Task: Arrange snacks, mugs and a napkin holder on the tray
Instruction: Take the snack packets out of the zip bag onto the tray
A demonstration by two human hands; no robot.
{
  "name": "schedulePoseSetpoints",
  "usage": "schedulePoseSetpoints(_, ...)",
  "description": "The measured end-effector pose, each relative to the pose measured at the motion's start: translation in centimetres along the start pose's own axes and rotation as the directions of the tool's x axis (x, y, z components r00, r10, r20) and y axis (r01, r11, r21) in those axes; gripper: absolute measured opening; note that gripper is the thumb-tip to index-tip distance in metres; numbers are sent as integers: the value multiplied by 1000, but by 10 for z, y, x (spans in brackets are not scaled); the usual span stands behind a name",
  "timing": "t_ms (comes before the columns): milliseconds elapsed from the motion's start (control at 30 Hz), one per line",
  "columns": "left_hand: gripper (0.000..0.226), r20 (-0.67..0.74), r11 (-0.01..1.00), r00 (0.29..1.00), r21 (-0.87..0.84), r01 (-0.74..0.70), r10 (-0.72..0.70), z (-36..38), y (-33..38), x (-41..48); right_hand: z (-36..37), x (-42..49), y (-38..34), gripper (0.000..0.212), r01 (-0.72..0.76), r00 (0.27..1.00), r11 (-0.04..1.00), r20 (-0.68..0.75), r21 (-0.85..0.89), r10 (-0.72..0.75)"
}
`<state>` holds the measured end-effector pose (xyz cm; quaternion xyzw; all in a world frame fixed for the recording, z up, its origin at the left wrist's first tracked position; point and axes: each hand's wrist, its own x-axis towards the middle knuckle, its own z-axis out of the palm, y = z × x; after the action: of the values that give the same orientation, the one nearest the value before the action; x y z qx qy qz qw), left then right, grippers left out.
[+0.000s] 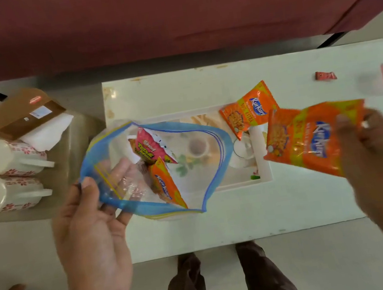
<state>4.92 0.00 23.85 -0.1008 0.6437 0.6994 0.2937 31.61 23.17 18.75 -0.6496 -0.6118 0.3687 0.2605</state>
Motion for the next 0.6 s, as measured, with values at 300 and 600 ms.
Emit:
schedulePoseSetpoints(300,29,31,993,995,69,-100,98,9,-23,-3,90,12,86,16,-346,921,936,210,61,327)
schedulePoseSetpoints(600,31,0,991,995,92,-102,102,28,-37,-21,84,4,123,23,-409,855,905,298,-116,424)
